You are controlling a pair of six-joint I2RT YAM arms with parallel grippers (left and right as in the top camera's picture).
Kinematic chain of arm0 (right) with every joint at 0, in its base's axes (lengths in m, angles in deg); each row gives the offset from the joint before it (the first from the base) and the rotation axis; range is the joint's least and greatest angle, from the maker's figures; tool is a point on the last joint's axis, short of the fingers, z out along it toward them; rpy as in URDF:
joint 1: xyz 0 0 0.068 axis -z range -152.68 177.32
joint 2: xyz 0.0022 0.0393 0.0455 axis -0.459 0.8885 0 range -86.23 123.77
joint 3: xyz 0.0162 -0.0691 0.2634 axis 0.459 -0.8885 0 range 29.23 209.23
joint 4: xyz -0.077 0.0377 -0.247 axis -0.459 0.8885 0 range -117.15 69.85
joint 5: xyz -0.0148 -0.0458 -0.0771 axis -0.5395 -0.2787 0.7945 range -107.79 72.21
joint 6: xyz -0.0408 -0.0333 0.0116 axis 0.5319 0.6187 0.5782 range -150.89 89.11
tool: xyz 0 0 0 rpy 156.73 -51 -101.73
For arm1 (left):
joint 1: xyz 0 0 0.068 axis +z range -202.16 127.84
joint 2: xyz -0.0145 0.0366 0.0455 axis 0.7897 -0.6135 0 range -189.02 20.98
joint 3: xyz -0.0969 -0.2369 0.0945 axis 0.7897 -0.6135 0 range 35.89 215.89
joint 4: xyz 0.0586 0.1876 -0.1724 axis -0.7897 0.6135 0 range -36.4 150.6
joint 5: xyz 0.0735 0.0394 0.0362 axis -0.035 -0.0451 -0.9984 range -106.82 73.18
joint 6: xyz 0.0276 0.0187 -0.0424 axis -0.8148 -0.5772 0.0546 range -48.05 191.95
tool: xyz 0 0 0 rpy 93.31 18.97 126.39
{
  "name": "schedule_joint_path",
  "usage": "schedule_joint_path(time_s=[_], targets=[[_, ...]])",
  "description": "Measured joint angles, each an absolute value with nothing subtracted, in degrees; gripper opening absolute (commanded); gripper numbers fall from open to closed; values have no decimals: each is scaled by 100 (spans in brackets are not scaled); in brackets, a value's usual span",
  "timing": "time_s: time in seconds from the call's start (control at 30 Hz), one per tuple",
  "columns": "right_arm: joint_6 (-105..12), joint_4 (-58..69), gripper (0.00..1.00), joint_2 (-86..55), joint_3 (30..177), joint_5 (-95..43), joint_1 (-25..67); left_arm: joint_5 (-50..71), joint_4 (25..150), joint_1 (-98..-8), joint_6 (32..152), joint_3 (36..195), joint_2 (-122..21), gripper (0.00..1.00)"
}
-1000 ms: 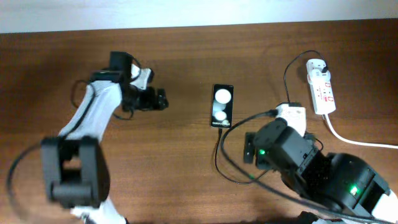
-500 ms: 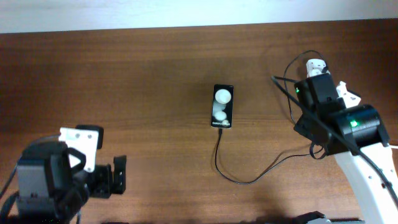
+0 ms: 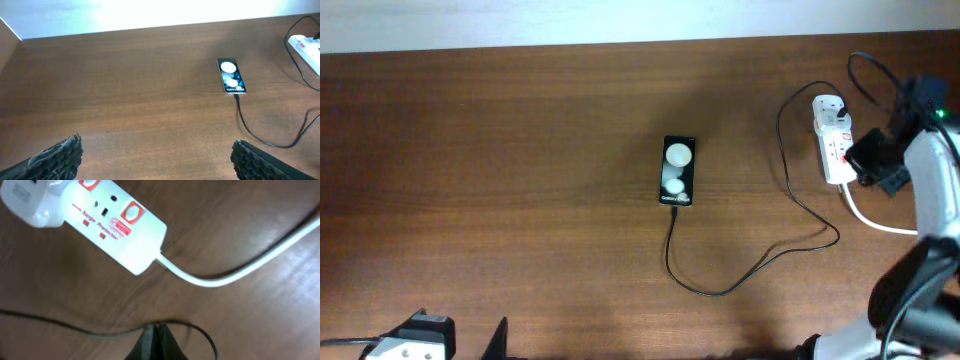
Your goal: Plug charger to phone and switch on socket
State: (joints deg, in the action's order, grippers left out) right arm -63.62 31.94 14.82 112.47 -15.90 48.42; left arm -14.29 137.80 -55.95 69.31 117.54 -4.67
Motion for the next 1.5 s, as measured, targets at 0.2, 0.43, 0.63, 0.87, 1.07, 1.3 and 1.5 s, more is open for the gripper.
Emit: schedule_joint_path(time_s=[0.2,0.43,0.63,0.87,1.07,1.3,1.5], targets=[[-6171,2883,4,2827,12862,-1815,4866,-1431,13778,-6004,6931,11752,-467,99],[-6174,2171,4,3443,12867,-1817,4866,-1431,13778,-6004,6929,11752,-460,99],[-6171,1880,4,3664,12867,-1835,4866,-1449,13780,-5695,6929,11752,235,99],[-6169,1712,4,3963,12867,-1835,4866,-1449,13780,-5695,6931,11752,289,99],[-6171,1605,4,3963,12867,-1835,4866,-1449,13778,-5695,6931,11752,289,99],[-6034,1729,4,4221,13013,-1680,4777,-1449,13778,-5695,6931,11752,289,99],[-5811,2057,4,4289,13249,-1813,4781,-1449,13780,-5695,6931,11752,289,99]])
